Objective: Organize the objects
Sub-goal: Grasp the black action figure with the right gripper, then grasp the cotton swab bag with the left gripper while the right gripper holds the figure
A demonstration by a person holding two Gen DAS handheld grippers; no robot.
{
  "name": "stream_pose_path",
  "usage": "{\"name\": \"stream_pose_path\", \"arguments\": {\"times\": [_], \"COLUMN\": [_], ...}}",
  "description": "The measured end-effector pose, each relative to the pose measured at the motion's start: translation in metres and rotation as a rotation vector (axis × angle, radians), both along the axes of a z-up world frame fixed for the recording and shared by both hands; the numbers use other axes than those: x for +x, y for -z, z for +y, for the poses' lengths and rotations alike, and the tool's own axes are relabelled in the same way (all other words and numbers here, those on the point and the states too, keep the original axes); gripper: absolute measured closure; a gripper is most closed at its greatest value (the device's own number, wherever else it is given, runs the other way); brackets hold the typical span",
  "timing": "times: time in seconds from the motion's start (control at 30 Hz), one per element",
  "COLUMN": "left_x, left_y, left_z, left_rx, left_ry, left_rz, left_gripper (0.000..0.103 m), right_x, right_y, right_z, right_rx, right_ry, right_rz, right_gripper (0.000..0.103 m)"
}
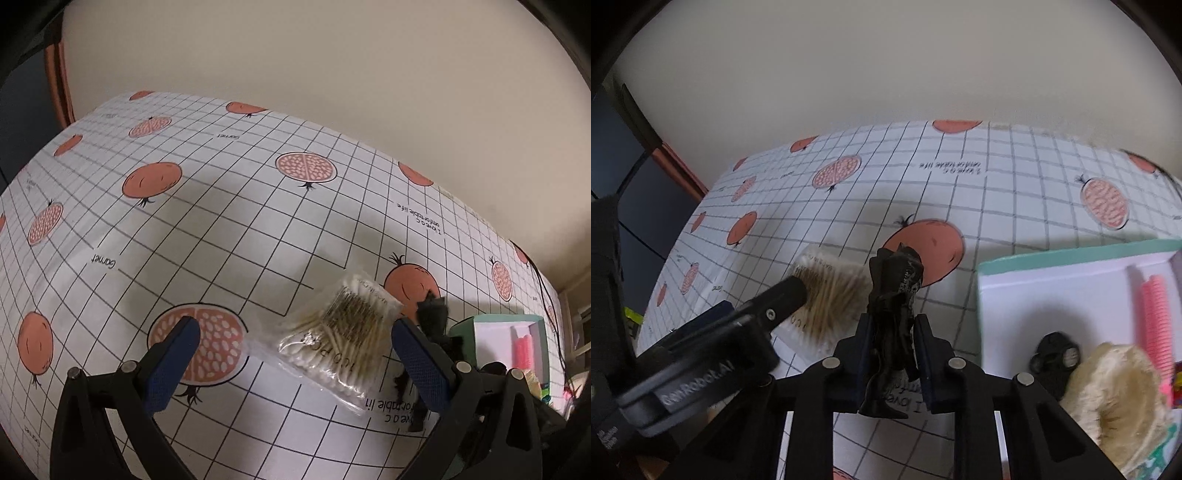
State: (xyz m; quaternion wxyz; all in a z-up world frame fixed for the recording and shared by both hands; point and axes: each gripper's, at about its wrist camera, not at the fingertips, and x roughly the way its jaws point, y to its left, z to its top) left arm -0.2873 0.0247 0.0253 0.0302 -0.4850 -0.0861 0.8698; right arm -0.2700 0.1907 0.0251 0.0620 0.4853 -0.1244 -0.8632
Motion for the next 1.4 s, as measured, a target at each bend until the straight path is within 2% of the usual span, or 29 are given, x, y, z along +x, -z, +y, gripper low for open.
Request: {"name": "stream_pose_path", "arguments": {"times": [0.1, 0.27, 0.47, 0.67, 0.73, 0.83, 1.13, 1.4], "left_x": [0.0, -0.001, -0.001, 0.001, 0.001, 0.002, 0.002, 0.003], "left_y": [0.0, -0.002, 0.004, 0.012, 0.014, 0.014, 0.012, 0.007], "left_z": [0.002, 0.004, 0.018, 0.03, 0.032, 0.032, 0.029, 0.023], "left_rx": [0.007, 0.01, 0.003, -0.054, -0.076, -0.095, -0.073, -0.034], "left_ry": [-0.002, 0.006, 0.051, 0.067, 0.068, 0.071, 0.071, 0.056], "left_rz": [0.013, 0.029, 0.018, 0.007, -0.002, -0.007, -0.018, -0.023], "left_gripper": [0.0, 0.0, 0.002, 0.011, 0.021, 0.027, 0.045, 0.05], "right_x": [0.001, 0.003, 0.005, 0.006, 0.006, 0.007, 0.006, 0.007], "right_y": [-0.005, -0.011, -0.022, -0.021, -0.02, -0.02, -0.023, -0.024], "right_z": [0.007, 0.027, 0.036, 0.034, 0.033, 0.032, 0.031, 0.031], "right_rx": [0.018, -0.008, -0.018, -0.014, -0.013, -0.013, -0.008, -0.005], "right_ry": [0.016, 0.067, 0.088, 0.082, 0.077, 0.072, 0.069, 0.069], "right_rz": [0.002, 0.005, 0.024, 0.012, 0.01, 0.008, 0.01, 0.01], "right_gripper": [0.079, 0.079, 0.079, 0.079, 0.079, 0.079, 0.079, 0.079]}}
